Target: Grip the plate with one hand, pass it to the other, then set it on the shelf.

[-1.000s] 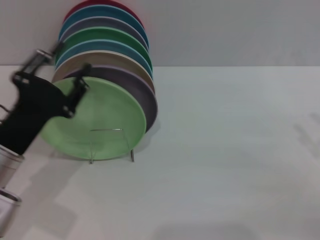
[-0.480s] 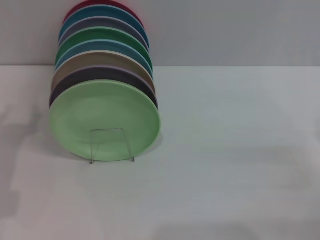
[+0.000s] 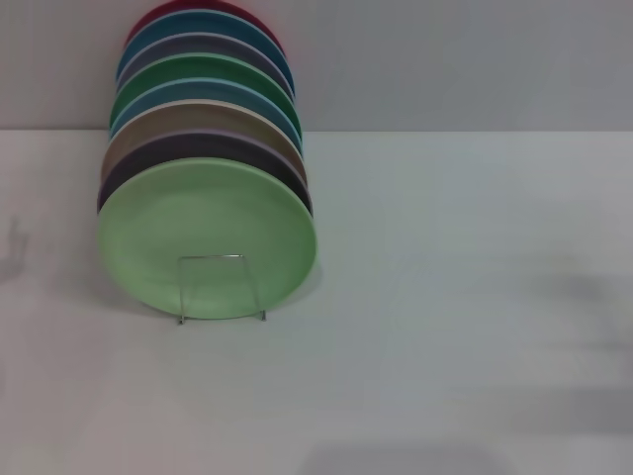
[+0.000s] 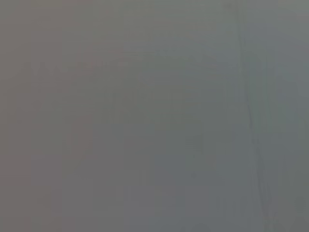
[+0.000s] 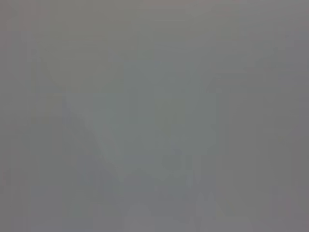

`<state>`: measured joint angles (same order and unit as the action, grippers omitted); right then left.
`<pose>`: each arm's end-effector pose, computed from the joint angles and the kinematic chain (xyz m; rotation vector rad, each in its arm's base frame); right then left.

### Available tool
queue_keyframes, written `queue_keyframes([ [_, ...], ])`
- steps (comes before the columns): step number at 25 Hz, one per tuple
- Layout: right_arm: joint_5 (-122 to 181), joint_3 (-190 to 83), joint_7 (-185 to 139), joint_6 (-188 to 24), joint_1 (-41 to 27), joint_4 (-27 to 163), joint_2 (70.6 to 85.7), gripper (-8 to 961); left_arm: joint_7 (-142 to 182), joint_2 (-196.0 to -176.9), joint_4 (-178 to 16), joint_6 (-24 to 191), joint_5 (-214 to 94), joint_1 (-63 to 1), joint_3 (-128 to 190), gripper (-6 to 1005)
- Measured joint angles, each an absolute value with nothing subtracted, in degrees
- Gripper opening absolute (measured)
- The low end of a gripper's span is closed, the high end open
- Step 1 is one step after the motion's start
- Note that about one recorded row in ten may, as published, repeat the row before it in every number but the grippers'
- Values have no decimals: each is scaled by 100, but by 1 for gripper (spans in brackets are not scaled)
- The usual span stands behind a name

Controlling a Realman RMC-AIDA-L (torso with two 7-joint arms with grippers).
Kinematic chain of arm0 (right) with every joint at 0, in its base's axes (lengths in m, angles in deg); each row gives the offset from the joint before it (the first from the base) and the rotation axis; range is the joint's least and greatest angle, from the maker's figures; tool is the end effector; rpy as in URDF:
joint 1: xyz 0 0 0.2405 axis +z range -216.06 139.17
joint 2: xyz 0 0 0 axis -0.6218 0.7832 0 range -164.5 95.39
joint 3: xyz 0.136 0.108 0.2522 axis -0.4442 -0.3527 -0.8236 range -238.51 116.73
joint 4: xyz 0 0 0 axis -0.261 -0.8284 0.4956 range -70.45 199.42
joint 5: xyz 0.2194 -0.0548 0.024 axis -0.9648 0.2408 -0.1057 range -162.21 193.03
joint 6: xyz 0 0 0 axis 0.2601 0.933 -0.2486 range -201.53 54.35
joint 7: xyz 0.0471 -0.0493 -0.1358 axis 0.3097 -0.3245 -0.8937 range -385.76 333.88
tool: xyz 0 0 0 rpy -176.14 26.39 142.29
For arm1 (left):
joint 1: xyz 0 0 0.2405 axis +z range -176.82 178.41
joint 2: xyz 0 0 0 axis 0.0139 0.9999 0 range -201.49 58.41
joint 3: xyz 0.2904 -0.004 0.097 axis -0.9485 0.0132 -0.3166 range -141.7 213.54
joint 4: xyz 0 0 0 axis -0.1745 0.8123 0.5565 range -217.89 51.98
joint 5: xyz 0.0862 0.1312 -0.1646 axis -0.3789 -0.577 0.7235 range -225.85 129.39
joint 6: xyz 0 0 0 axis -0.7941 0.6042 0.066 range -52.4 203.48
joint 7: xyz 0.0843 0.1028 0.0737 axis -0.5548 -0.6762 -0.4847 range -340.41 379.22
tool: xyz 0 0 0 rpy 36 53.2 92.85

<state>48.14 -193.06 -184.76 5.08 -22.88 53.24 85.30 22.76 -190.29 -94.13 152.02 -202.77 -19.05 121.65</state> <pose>0.4244 0.3076 0.0237 -1.4052 0.4662 0.7778 -0.4032 0.3435 0.0251 -1.2666 -0.3724 -0.6862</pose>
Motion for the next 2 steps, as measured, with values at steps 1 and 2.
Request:
queue_keyframes([
  [1,4795,-19299,-18502,502,-2280,5347,8529,753,2276,-19050,-9412,15201,-20278,-1892,12083,680],
  [2,4795,-19299,-18502,502,-2280,5347,8529,753,2276,-19050,-9412,15201,-20278,-1892,12083,680],
])
